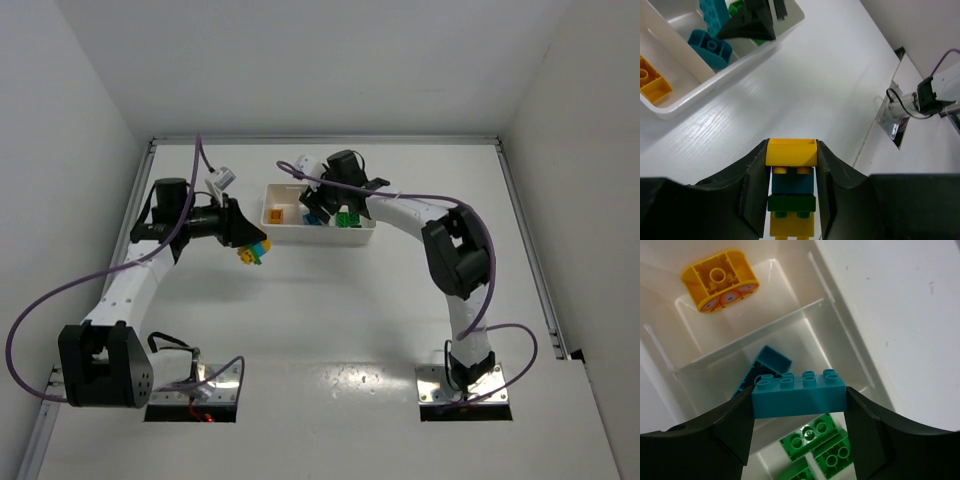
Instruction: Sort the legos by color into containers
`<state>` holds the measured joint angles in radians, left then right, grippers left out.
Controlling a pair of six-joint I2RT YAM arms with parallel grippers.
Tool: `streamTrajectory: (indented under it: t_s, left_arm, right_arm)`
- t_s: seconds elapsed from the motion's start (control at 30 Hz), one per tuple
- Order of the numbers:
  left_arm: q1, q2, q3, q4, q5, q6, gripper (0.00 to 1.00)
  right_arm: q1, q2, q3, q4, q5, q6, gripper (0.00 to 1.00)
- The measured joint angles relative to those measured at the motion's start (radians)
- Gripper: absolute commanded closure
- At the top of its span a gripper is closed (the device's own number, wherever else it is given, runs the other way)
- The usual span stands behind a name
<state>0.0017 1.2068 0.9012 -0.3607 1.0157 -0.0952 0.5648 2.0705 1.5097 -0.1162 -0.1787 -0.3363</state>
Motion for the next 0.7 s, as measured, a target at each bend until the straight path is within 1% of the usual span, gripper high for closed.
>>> streamTrajectory:
  t_s: [0.03,0.17,0.3,0.37,0.47,0.57,0.6,0.7]
  left_arm:
    - [0.000,-0.008,-0.017,0.033,-0.002,-0.024,1.00]
    - [0.000,-0.052,-0.105,0.196,-0.012,-0.151,1.00]
    - [0.000,-0.077,-0.183,0.379,-0.036,-0.299,1.00]
    - [0.000,-0.078,-0.206,0.462,-0.048,-0.371,1.00]
    - [0.000,-0.078,-0.221,0.573,-0.063,-0.472,1.00]
    - [0.000,-0.074,-0.225,0.686,-0.071,-0.570,1.00]
    - [0.000,-0.068,-0.225,0.727,-0.071,-0.604,1.00]
    - [0.000,-0.053,-0.226,0.810,-0.076,-0.684,1.00]
  right_arm:
    - [-0.003,0.006,0.001,-0.007,-0.012,0.008,0.24]
    - [-0.008,0.007,0.004,-0.035,-0.060,0.048,0.17]
    - [-0.019,-0.020,0.002,-0.043,-0.132,0.112,0.17]
    - [-0.032,-0.061,-0.012,-0.037,-0.206,0.171,0.17]
    - [-0.064,-0.146,-0.047,-0.003,-0.379,0.309,0.17]
    - [-0.091,-0.199,-0.082,0.100,-0.559,0.474,0.17]
    - [-0.098,-0.212,-0.111,0.163,-0.627,0.548,0.17]
    - [-0.096,-0.216,-0.187,0.289,-0.740,0.727,0.17]
